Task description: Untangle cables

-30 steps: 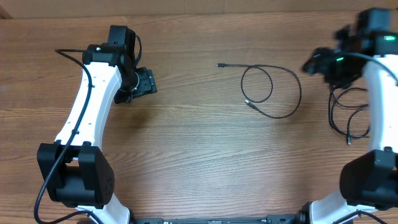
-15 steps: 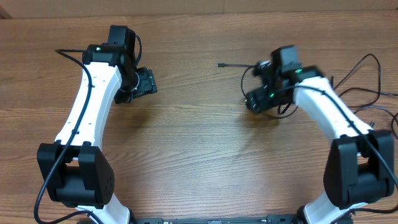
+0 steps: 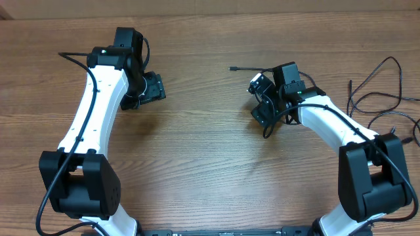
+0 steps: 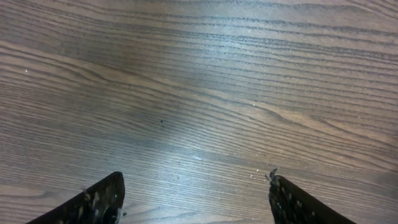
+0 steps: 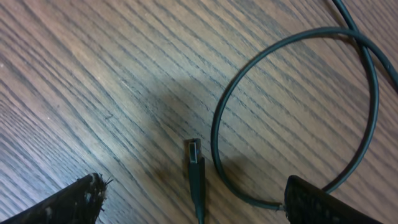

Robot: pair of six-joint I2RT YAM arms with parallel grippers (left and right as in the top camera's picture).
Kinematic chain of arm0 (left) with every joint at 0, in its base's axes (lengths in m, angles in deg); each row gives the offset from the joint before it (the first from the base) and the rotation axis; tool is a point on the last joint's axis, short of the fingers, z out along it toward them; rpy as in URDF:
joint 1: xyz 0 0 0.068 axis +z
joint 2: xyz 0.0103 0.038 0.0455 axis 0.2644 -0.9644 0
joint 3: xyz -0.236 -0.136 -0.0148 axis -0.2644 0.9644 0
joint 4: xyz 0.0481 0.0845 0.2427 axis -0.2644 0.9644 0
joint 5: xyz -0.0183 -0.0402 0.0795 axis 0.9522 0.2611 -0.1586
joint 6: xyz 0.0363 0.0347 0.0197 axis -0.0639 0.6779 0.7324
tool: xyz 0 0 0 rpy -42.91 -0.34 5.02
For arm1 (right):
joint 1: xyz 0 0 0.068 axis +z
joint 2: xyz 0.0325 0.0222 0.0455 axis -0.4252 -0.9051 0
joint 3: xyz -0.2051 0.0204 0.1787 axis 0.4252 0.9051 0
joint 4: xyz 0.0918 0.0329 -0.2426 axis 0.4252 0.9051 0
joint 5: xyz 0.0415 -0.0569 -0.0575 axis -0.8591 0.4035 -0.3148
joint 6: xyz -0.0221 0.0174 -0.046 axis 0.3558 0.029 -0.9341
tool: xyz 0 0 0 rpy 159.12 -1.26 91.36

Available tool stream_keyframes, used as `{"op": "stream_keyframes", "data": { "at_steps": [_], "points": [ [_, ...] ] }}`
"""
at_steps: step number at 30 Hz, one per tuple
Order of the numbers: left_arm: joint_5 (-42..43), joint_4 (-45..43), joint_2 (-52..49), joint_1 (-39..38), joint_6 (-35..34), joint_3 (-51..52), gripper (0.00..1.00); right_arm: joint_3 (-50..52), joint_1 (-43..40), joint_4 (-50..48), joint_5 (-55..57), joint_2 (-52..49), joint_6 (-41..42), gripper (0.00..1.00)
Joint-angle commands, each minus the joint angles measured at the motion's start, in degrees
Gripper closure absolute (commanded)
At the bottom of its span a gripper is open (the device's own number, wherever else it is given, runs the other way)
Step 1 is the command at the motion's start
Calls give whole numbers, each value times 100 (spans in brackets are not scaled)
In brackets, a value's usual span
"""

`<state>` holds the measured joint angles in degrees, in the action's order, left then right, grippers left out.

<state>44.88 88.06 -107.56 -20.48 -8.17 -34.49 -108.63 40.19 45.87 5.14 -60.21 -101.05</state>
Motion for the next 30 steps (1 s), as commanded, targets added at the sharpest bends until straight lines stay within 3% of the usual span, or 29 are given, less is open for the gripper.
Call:
{"op": "stream_keyframes", "data": {
  "at_steps": [1,9,15,18,20,22,30],
  "points": [
    [24,13,61,-17,-17,-66,26,35,-4,-31,-28,-146,-365,10],
    [26,15,61,-17,-20,-66,26,35,-20,-243,-11,-457,-361,12],
    [24,57,61,-17,-17,-66,26,35,-20,-168,-15,-638,-308,22],
    [24,72,61,-17,-17,-66,26,35,-20,-59,-11,-730,114,28],
    [24,72,61,-17,-17,-66,26,35,-20,-33,-11,-750,457,35],
    [24,70,61,-17,-20,-66,26,35,-20,-44,-7,-750,702,49],
    [26,81,61,-17,-20,-66,26,22,-20,-68,212,-745,1596,82]
  ]
}}
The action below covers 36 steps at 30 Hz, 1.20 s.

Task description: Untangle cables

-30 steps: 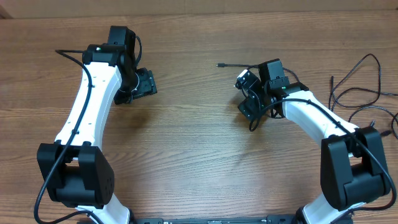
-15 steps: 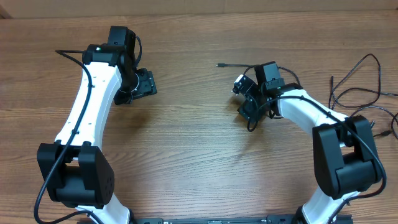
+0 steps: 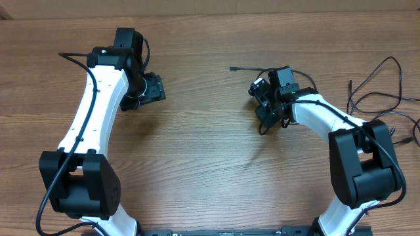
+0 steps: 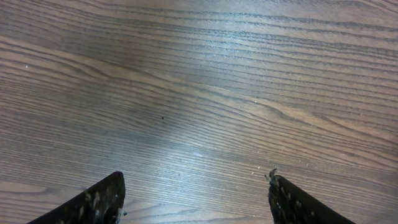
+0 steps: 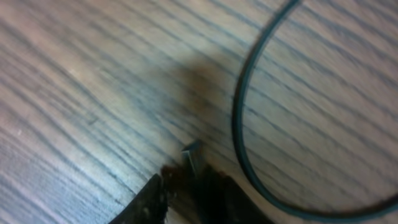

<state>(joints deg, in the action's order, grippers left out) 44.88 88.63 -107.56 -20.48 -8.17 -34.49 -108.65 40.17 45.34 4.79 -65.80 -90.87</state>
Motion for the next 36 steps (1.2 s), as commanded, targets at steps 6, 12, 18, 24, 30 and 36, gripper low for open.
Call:
{"op": "stream_keyframes", "data": {
  "at_steps": [6,12,18,24,30,36],
  "points": [
    [26,22,61,-17,-20,-66,26,-271,-20,323,299,-118,1491,96],
    [26,48,61,-17,-20,-66,26,-1364,-291,1165,699,146,2391,96],
    [24,57,61,-17,-17,-66,27,-2802,-1217,2833,2422,179,3591,96],
    [24,31,61,-17,-20,-66,26,-3762,-2791,4109,3604,179,4262,96],
    [24,22,61,-17,-20,-66,26,-3954,-4177,4245,3080,179,4524,96],
    [26,17,61,-17,-22,-66,26,-3954,-4861,3731,603,179,4511,70]
  ]
}}
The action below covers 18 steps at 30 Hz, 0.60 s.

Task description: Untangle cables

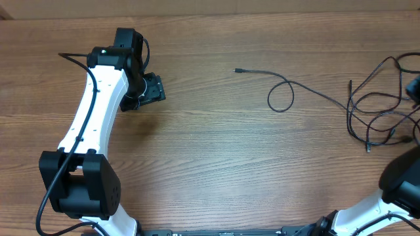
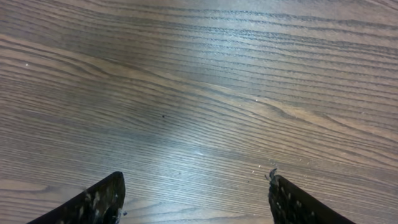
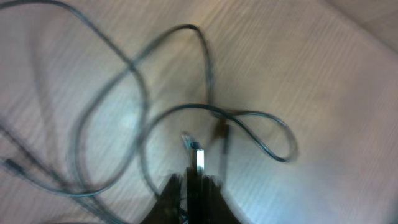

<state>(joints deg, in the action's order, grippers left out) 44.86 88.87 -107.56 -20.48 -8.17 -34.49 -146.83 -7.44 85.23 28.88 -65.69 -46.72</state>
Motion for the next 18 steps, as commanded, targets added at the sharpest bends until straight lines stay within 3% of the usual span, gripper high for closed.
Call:
{"op": "stream_keyframes", "data": {
  "at_steps": [1,5,6,14,16,18],
  "points": [
    [28,-7,61,-17,-22,-66,26,-136,-125,-376,-2457,168,13,59],
    [55,0,61,-17,-22,-66,26,-133,42,-734,-4387,168,-560,8],
    [79,0,61,-17,-22,-66,26,-133,153,-789,-4647,168,-708,0],
    [136,-17,61,-17,-20,-66,26,-125,1497,-955,-5016,166,-1025,0],
    [133,-17,61,-17,-20,-66,26,-125,1904,-1036,-4660,166,-1239,1],
    [133,-17,61,-17,-20,-66,26,-125,2306,-1062,-4026,164,-1233,9]
  ]
}}
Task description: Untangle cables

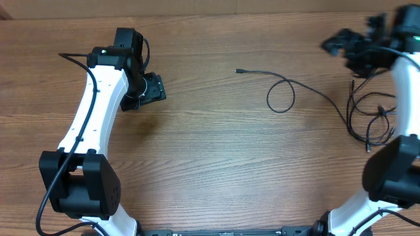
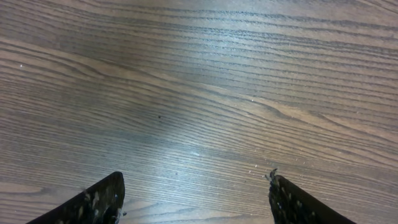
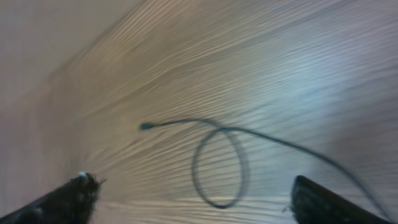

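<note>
A thin black cable (image 1: 308,88) lies across the middle-right of the wooden table, its small plug (image 1: 238,70) to the left and one loop (image 1: 281,97) beside it. It runs into a tangle of black cables (image 1: 374,111) at the right edge. My right gripper (image 1: 344,52) hangs open at the back right, holding nothing. The right wrist view looks down past the right gripper (image 3: 199,205) at the loop (image 3: 217,168) and plug (image 3: 144,126). My left gripper (image 1: 154,87) stands open over bare wood at the left, with nothing in the left gripper (image 2: 196,199).
The table (image 1: 210,164) is brown wood. A loose cable end (image 1: 367,149) pokes out below the tangle. The left arm's own black lead (image 1: 69,58) sticks out at the back left.
My right gripper was shut on a cable plug at the far right edge over the tangle. Now it is open and empty, farther back and a little left. The left arm has not moved.
My right gripper stood open over a USB plug beside the loop in mid-table. Then it was shut on that plug. Then it held the plug over the tangle at the right edge. Now it is open at the back right, the plug let go.
</note>
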Robot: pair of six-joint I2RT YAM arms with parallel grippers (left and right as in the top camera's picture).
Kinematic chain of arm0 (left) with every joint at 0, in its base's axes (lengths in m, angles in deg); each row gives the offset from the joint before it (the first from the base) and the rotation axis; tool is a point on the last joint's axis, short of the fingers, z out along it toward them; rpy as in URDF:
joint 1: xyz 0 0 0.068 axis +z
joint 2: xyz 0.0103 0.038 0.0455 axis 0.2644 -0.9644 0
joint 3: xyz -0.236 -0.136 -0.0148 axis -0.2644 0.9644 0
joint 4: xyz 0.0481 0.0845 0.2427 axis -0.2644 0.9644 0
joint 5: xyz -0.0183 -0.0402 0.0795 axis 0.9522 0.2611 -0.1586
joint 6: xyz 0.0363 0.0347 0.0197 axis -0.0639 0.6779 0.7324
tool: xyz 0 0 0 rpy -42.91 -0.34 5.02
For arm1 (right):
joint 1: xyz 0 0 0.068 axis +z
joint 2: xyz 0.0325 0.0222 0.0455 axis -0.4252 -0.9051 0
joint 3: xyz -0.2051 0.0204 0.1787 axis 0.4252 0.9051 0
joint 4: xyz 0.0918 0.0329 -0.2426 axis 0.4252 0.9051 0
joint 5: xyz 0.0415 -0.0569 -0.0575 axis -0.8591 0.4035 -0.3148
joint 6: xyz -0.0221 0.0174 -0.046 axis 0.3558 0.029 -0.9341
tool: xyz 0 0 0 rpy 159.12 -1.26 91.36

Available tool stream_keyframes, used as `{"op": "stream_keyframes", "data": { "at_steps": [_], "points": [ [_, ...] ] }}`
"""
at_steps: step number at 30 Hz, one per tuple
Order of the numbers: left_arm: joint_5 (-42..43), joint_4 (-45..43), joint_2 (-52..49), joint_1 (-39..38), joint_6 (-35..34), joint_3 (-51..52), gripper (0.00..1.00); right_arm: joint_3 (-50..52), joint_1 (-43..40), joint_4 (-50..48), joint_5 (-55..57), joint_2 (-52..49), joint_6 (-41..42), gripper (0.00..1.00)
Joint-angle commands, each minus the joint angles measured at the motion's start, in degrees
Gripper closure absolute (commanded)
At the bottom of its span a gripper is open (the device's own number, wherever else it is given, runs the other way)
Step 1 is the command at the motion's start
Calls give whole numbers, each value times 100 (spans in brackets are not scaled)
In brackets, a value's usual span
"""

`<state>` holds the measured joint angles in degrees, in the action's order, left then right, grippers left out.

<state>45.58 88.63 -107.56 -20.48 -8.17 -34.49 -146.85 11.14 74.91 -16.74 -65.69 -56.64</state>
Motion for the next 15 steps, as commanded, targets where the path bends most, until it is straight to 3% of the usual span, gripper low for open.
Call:
{"op": "stream_keyframes", "data": {
  "at_steps": [1,4,6,15],
  "points": [
    [61,7,59,-17,-20,-66,26,-122,675,-26,903,146,-243,10],
    [61,-13,61,-17,-20,-66,26,-122,1268,-13,1836,118,-275,10],
    [63,-33,61,-17,-20,-66,26,-127,1602,-17,2317,111,-398,4],
    [63,-72,61,-17,-20,-66,26,-433,1991,107,2455,81,-693,0]
  ]
}}
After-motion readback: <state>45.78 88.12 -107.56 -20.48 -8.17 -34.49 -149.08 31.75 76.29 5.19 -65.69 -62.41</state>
